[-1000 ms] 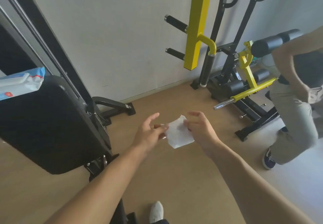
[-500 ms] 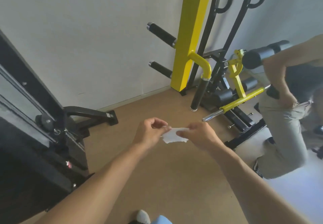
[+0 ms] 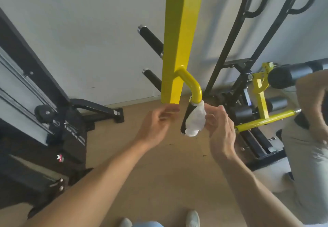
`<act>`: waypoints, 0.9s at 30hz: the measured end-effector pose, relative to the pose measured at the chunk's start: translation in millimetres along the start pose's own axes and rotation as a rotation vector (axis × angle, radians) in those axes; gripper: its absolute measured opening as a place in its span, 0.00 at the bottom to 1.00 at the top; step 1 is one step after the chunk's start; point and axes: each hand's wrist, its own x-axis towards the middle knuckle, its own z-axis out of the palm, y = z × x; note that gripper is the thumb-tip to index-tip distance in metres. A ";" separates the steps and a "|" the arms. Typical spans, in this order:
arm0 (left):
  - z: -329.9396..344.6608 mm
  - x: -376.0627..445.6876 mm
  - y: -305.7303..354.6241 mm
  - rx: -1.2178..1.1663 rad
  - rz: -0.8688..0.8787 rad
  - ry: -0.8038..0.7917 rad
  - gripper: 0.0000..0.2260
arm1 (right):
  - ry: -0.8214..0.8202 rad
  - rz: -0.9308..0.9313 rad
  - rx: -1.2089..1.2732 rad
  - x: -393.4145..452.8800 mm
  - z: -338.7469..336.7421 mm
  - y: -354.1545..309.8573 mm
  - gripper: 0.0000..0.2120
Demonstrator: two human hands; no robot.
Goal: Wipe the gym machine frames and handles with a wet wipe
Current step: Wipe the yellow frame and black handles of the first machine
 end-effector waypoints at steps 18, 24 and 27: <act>48.8 -26.3 38.0 0.027 -0.041 0.459 0.10 | -0.400 -0.123 -0.260 38.7 -7.0 21.2 0.08; 50.3 -21.1 63.2 0.347 0.312 0.604 0.14 | -0.338 -0.306 -0.385 41.1 5.8 33.7 0.09; 40.6 -8.8 76.8 0.709 0.521 0.460 0.15 | -0.450 -0.286 -0.511 40.4 1.6 57.4 0.10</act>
